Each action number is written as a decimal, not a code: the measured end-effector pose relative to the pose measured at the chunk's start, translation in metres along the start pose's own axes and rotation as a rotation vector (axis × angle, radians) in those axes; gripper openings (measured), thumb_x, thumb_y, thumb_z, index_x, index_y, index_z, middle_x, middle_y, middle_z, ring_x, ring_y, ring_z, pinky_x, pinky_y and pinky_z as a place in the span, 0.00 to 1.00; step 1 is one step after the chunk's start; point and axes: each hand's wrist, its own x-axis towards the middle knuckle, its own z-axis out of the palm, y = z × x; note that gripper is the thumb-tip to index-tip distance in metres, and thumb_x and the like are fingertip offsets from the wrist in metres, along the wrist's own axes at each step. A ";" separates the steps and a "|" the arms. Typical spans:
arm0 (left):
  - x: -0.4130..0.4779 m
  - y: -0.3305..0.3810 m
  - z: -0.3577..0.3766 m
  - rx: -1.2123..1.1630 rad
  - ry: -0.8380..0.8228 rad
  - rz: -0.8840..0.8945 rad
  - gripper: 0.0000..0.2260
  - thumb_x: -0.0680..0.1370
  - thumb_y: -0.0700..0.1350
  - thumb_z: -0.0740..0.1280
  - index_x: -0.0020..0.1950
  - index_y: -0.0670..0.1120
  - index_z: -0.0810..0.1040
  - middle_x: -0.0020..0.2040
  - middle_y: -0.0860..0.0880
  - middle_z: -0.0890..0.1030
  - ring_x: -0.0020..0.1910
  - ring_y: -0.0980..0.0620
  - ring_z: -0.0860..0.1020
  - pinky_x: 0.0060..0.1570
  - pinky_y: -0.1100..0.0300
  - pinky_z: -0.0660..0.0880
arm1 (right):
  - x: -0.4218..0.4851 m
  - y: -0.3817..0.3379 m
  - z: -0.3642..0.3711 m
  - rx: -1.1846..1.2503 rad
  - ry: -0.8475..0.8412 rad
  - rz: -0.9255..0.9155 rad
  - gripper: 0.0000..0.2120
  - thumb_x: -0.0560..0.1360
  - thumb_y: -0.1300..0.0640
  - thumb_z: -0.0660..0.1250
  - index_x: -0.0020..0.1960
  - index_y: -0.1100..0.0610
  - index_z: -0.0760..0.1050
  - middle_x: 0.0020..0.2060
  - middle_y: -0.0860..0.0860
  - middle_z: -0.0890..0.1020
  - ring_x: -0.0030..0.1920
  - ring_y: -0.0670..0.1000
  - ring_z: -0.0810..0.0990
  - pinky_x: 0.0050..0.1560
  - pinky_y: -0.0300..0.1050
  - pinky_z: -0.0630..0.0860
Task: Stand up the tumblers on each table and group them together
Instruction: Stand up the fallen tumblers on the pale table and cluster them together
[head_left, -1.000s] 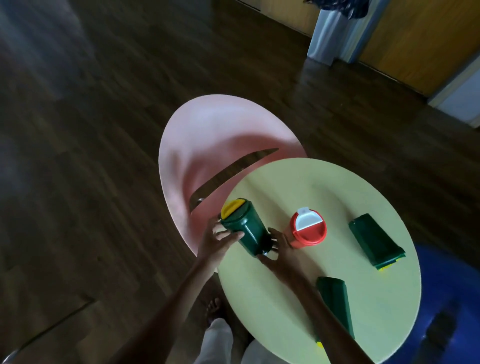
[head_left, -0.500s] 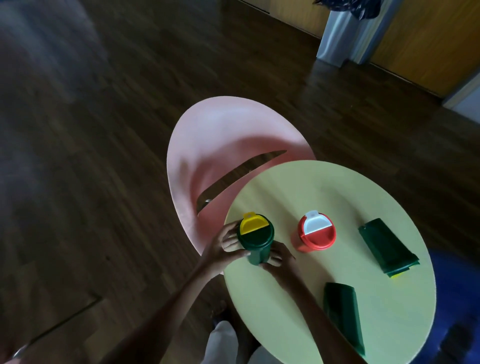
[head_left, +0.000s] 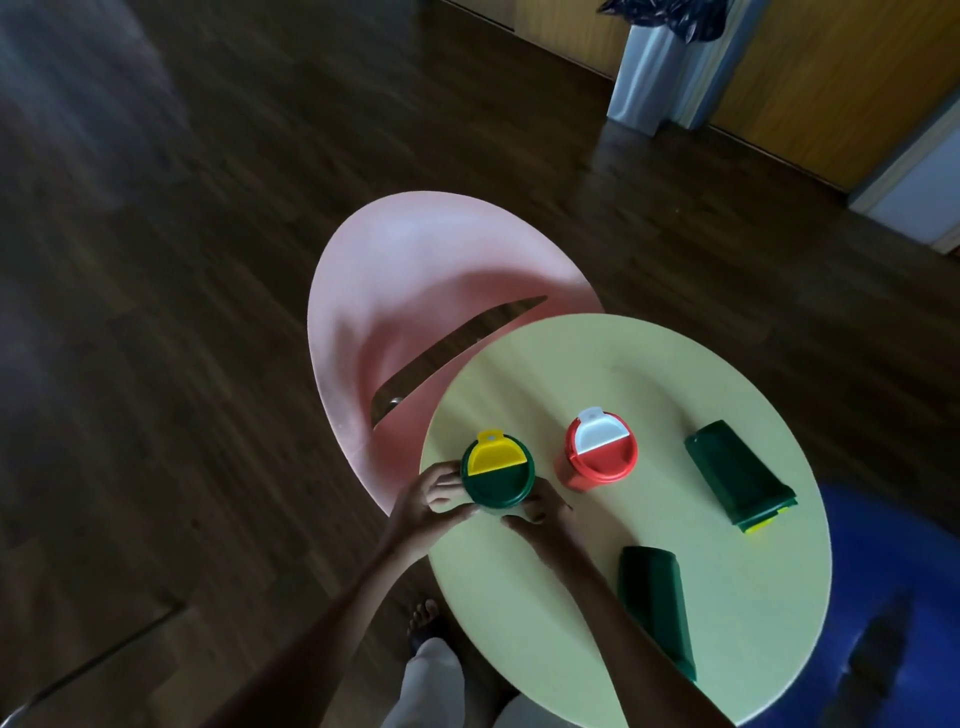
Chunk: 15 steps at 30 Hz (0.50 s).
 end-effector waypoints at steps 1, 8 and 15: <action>-0.002 -0.001 0.001 -0.004 0.012 0.003 0.22 0.67 0.39 0.78 0.55 0.54 0.76 0.53 0.60 0.83 0.54 0.59 0.80 0.53 0.65 0.75 | 0.000 0.000 -0.002 -0.005 -0.018 -0.005 0.25 0.65 0.65 0.75 0.57 0.50 0.74 0.47 0.47 0.81 0.46 0.43 0.77 0.41 0.28 0.70; -0.027 -0.011 0.013 0.015 0.060 -0.023 0.22 0.64 0.51 0.78 0.56 0.55 0.77 0.52 0.52 0.83 0.52 0.57 0.82 0.52 0.60 0.78 | -0.018 0.006 -0.039 -0.055 -0.083 -0.031 0.22 0.67 0.67 0.73 0.58 0.56 0.73 0.41 0.48 0.76 0.39 0.40 0.75 0.44 0.37 0.73; -0.085 -0.027 0.072 0.118 -0.065 -0.035 0.19 0.68 0.52 0.74 0.58 0.54 0.77 0.51 0.54 0.82 0.51 0.61 0.80 0.52 0.61 0.78 | -0.092 0.005 -0.120 -0.037 -0.037 -0.069 0.14 0.74 0.59 0.69 0.58 0.50 0.76 0.50 0.45 0.81 0.52 0.40 0.79 0.51 0.32 0.74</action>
